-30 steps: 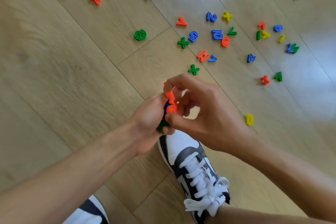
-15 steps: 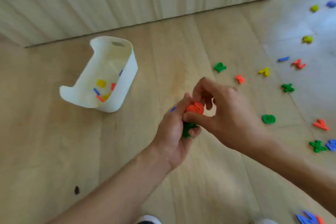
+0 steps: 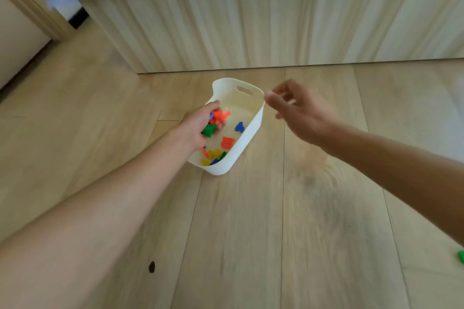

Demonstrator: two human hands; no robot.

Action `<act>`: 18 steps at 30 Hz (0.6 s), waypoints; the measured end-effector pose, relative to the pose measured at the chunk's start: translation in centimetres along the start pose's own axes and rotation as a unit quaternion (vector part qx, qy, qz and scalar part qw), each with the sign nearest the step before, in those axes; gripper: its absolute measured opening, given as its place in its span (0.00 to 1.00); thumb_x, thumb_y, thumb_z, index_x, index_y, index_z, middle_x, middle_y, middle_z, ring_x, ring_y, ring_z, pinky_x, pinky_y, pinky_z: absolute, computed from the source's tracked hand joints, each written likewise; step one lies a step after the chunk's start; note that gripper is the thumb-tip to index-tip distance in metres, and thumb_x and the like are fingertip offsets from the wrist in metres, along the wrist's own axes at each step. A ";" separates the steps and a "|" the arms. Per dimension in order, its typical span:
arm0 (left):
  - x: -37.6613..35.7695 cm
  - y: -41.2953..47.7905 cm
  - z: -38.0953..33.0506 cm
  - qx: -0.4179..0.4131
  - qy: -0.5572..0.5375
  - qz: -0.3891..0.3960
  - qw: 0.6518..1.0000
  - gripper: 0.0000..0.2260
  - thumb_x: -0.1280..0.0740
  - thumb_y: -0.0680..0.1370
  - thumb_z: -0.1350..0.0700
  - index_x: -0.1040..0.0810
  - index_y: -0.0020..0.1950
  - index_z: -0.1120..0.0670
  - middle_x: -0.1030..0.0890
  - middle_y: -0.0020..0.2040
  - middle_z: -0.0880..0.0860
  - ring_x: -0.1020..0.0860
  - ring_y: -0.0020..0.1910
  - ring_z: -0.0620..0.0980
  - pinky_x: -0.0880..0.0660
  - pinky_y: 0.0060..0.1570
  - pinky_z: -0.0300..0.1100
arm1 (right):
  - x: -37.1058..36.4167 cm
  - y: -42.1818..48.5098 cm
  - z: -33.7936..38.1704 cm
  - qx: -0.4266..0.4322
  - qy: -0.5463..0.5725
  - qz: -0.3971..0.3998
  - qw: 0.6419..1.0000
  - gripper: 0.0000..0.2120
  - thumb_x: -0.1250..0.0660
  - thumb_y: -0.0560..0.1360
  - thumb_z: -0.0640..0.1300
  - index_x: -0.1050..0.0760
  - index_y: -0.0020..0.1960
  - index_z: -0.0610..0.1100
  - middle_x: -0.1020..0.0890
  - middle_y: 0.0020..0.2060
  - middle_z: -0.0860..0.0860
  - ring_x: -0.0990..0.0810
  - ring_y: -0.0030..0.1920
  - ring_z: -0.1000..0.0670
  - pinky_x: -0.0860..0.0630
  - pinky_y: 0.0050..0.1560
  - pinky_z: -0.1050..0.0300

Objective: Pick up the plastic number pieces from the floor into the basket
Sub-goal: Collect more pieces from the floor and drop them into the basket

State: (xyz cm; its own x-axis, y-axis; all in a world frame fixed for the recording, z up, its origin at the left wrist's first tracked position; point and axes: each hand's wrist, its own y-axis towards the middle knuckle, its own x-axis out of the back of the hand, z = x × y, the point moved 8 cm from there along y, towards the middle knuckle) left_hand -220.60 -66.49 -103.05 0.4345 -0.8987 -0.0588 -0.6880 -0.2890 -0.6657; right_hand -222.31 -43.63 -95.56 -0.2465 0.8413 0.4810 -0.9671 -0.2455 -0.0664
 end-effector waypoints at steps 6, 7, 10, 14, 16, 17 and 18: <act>0.3 2.2 -0.5 0.036 0.103 0.010 0.994 0.23 0.36 0.76 0.40 0.24 0.58 0.58 0.25 0.53 0.60 0.22 0.49 0.60 0.22 0.48 0.58 | 5.3 -6.7 -9.9 -0.087 0.062 -0.003 0.994 0.12 0.38 0.77 0.60 0.24 0.53 0.53 0.18 0.48 0.53 0.16 0.44 0.57 0.23 0.47 0.54; 0.2 2.3 -0.8 0.043 0.124 0.014 0.991 0.24 0.38 0.76 0.38 0.24 0.60 0.58 0.26 0.56 0.61 0.23 0.52 0.61 0.24 0.52 0.62 | 6.3 -8.0 -11.2 -0.099 0.074 -0.014 0.992 0.11 0.37 0.77 0.59 0.23 0.52 0.54 0.17 0.47 0.53 0.15 0.42 0.58 0.23 0.47 0.54; -0.3 2.3 -1.7 0.065 0.216 0.013 0.974 0.28 0.41 0.77 0.37 0.28 0.66 0.57 0.30 0.66 0.63 0.30 0.65 0.65 0.33 0.62 0.68 | 9.2 -12.1 -14.0 -0.113 0.116 -0.049 0.986 0.09 0.36 0.76 0.58 0.21 0.48 0.55 0.16 0.43 0.50 0.15 0.41 0.54 0.22 0.43 0.57; -2.7 1.7 -2.9 0.051 0.361 -0.002 0.931 0.31 0.40 0.76 0.37 0.34 0.73 0.54 0.36 0.74 0.61 0.39 0.73 0.64 0.37 0.67 0.64 | 13.4 -18.9 -16.5 -0.133 0.141 -0.095 0.976 0.14 0.36 0.70 0.59 0.20 0.50 0.54 0.17 0.42 0.48 0.16 0.39 0.51 0.23 0.37 0.63; -5.6 1.0 -4.1 -0.055 0.427 -0.016 0.902 0.26 0.39 0.75 0.37 0.30 0.69 0.48 0.33 0.73 0.56 0.36 0.72 0.58 0.38 0.67 0.57 | 15.9 -22.6 -17.8 -0.149 0.141 -0.137 0.969 0.13 0.35 0.71 0.57 0.20 0.50 0.52 0.17 0.41 0.48 0.17 0.38 0.51 0.23 0.38 0.63; -7.7 0.2 -4.6 -0.125 0.443 -0.005 0.888 0.22 0.37 0.72 0.36 0.26 0.63 0.43 0.29 0.70 0.54 0.32 0.68 0.55 0.36 0.65 0.53 | 17.1 -24.4 -18.5 -0.160 0.141 -0.159 0.964 0.11 0.35 0.72 0.55 0.20 0.49 0.52 0.17 0.40 0.48 0.17 0.37 0.52 0.23 0.38 0.63; -10.2 -0.9 -4.6 -0.193 0.447 0.018 0.873 0.18 0.35 0.68 0.34 0.23 0.54 0.40 0.23 0.63 0.50 0.27 0.62 0.50 0.33 0.62 0.48 | 18.3 -26.3 -19.3 -0.174 0.137 -0.182 0.958 0.10 0.36 0.73 0.53 0.21 0.49 0.51 0.18 0.40 0.48 0.18 0.37 0.53 0.23 0.38 0.64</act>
State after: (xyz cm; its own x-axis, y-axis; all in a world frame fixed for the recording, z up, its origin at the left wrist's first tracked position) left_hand -227.08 -58.53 -98.40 -0.0998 -0.7574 0.6453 -0.9113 -0.1907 -0.3649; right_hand -202.59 -12.52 -101.86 0.1496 0.9474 0.2829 -0.9429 0.2229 -0.2477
